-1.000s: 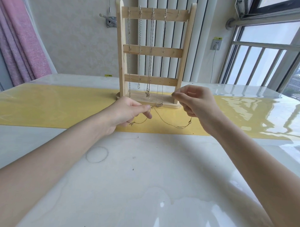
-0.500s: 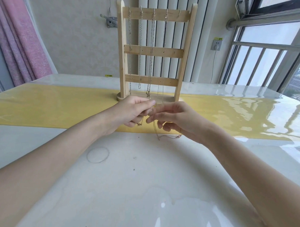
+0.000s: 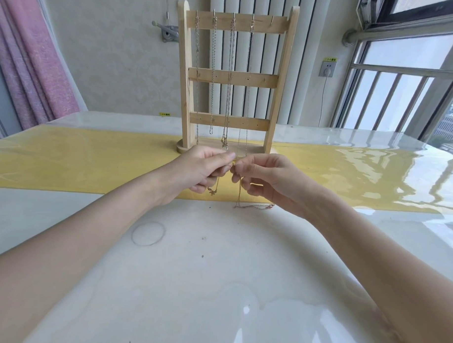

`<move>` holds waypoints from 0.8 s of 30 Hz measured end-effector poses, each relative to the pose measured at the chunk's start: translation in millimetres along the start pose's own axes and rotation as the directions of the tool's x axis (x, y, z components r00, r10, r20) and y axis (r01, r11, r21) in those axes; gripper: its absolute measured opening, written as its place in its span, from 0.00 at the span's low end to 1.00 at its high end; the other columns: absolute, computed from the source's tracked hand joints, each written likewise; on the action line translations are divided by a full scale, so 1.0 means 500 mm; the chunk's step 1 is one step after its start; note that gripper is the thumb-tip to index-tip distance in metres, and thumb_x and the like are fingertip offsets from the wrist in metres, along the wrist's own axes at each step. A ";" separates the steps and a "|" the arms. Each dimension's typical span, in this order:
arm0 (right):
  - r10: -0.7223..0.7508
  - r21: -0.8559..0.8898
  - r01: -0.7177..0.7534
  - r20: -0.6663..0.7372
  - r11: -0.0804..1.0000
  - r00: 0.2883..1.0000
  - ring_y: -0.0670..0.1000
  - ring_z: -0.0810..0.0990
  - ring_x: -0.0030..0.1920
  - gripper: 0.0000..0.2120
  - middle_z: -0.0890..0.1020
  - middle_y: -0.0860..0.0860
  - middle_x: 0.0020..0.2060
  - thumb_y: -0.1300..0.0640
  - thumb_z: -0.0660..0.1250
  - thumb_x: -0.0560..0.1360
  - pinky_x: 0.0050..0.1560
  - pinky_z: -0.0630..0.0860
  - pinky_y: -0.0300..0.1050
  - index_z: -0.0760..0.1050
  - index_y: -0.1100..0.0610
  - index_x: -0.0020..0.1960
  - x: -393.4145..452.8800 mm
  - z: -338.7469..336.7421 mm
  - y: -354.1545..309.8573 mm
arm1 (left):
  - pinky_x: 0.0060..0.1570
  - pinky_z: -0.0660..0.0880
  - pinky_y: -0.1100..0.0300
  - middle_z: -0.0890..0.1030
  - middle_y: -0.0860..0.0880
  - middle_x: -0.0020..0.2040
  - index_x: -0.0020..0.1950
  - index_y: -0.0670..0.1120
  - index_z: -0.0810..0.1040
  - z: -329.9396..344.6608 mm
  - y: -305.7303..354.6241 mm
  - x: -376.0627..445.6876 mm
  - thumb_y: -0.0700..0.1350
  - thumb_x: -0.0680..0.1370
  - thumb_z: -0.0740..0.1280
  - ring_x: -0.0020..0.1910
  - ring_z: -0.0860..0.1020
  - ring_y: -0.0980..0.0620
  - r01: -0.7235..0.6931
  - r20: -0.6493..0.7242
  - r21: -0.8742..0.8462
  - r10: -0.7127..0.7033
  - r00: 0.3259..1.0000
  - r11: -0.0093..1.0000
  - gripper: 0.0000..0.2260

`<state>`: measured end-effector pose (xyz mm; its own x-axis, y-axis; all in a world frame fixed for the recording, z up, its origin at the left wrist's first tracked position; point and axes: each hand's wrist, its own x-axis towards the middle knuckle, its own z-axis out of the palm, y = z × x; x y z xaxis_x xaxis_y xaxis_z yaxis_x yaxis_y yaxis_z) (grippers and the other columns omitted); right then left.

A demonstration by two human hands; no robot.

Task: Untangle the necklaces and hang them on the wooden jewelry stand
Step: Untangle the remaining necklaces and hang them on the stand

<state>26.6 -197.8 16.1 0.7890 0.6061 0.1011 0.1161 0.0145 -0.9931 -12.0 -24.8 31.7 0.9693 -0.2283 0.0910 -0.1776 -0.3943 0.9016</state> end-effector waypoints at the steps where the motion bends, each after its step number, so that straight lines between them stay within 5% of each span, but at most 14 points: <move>1: -0.005 0.007 0.005 -0.003 1.000 1.000 0.45 0.72 0.30 0.05 0.80 0.50 0.34 0.61 0.66 0.74 0.35 0.67 0.38 0.77 0.59 0.40 0.000 0.000 0.000 | 0.22 0.56 0.68 0.63 0.53 0.30 0.33 0.47 0.67 0.001 -0.002 0.001 0.50 0.81 0.57 0.26 0.59 0.57 0.007 -0.010 0.018 -0.007 1.000 1.000 0.17; 5: -0.028 0.010 0.029 -0.034 1.000 0.999 0.45 0.71 0.31 0.05 0.80 0.51 0.35 0.61 0.67 0.74 0.37 0.66 0.39 0.77 0.59 0.39 0.001 -0.002 0.001 | 0.25 0.70 0.67 0.74 0.52 0.39 0.40 0.49 0.74 0.004 -0.009 0.007 0.45 0.80 0.61 0.34 0.71 0.61 -0.072 -0.190 0.123 0.095 0.977 0.990 0.09; 8: -0.034 -0.030 0.032 -0.062 0.999 0.998 0.46 0.71 0.31 0.07 0.81 0.52 0.36 0.62 0.67 0.75 0.35 0.66 0.38 0.78 0.59 0.39 0.001 -0.003 0.002 | 0.30 0.70 0.71 0.77 0.57 0.36 0.38 0.50 0.76 0.001 -0.008 0.009 0.41 0.76 0.68 0.34 0.73 0.63 -0.197 -0.314 0.257 0.275 0.909 0.946 0.08; 15: -0.034 -0.101 0.024 -0.098 0.995 0.995 0.46 0.71 0.31 0.07 0.80 0.51 0.33 0.64 0.67 0.75 0.31 0.66 0.36 0.79 0.61 0.38 0.001 -0.004 0.006 | 0.39 0.67 0.77 0.79 0.57 0.33 0.34 0.52 0.79 0.012 -0.003 -0.002 0.41 0.70 0.73 0.36 0.75 0.62 -0.189 -0.255 0.445 0.326 0.910 0.875 0.08; 24: -0.026 -0.130 0.009 -0.128 0.991 0.991 0.45 0.73 0.33 0.10 0.83 0.52 0.35 0.62 0.66 0.77 0.33 0.69 0.36 0.81 0.60 0.38 -0.001 -0.008 0.002 | 0.35 0.66 0.75 0.76 0.56 0.35 0.35 0.52 0.80 0.010 -0.008 -0.002 0.39 0.70 0.73 0.36 0.74 0.62 -0.249 -0.243 0.492 0.407 0.880 0.834 0.08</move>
<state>28.7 -201.1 15.1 0.8566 0.4986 0.1331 0.2007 -0.0841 -0.9760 -13.1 -27.4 25.6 0.8225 -0.1449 0.5500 -0.4735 -0.7101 0.5212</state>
